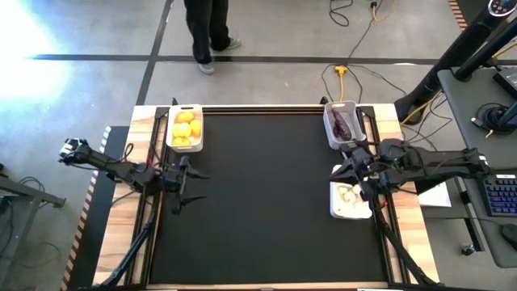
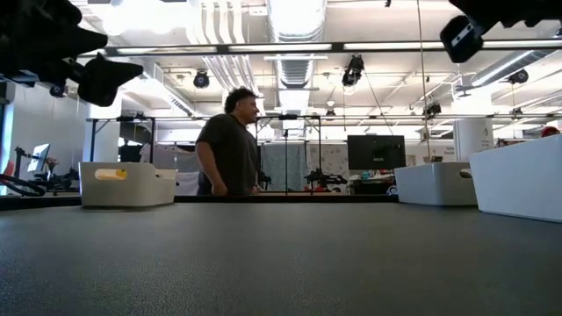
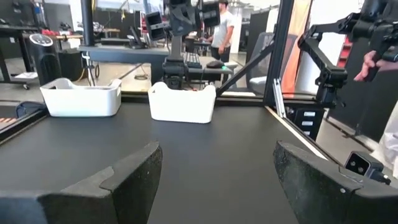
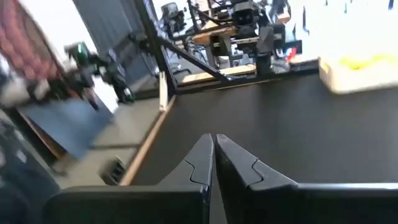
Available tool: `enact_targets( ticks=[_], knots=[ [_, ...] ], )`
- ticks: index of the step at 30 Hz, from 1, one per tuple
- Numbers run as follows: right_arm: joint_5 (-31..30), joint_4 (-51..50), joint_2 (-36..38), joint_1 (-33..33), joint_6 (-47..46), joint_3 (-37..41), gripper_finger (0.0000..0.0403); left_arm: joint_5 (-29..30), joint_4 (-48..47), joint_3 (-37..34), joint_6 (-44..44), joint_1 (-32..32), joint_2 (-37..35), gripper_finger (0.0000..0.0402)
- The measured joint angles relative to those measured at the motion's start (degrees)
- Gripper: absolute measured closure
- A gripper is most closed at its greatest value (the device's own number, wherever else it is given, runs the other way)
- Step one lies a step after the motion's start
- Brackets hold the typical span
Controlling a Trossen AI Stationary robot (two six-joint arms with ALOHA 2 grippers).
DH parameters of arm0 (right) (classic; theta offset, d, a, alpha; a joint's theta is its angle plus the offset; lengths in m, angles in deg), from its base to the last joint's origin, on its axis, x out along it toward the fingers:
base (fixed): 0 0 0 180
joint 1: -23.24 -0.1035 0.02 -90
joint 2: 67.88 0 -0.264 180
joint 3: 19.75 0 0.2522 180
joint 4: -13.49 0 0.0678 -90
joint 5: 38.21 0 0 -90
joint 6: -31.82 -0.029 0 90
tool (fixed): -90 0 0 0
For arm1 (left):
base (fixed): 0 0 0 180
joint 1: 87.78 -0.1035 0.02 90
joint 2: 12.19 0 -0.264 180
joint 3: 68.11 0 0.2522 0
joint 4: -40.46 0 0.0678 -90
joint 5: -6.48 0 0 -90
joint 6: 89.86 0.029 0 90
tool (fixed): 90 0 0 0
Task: Sort produce into baskets
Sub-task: Return to Home Position
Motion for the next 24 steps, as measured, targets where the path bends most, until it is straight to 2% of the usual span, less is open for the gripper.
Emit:
enact_targets(
  ticks=[7,11,15,19,24],
  knots=[
    [0.48,0.08,4.46,-0.02,13.82,0.1,0.039,0.13,-0.47,-2.39,1.5,0.0,-6.02,0.0114],
    [1.01,-0.91,9.42,-0.02,16.91,0.47,0.039,-4.47,-3.19,-2.39,1.7,-0.55,-8.71,0.0114],
    [4.88,-0.89,16.26,-0.01,18.1,1.79,0.039,-7.74,-5.18,-2.39,1.01,-2.34,-10.23,0.0114],
    [5.06,-1.21,24.75,-0.02,16.07,5.01,0.039,-9.83,-5.49,-2.39,2.45,-4.74,-10.45,0.0114],
    [7.12,4.29,23.3,-0.02,12.55,9.3,0.039,-12.87,-7.45,-2.41,3.52,-6.07,-12.64,0.0114]
  ],
)
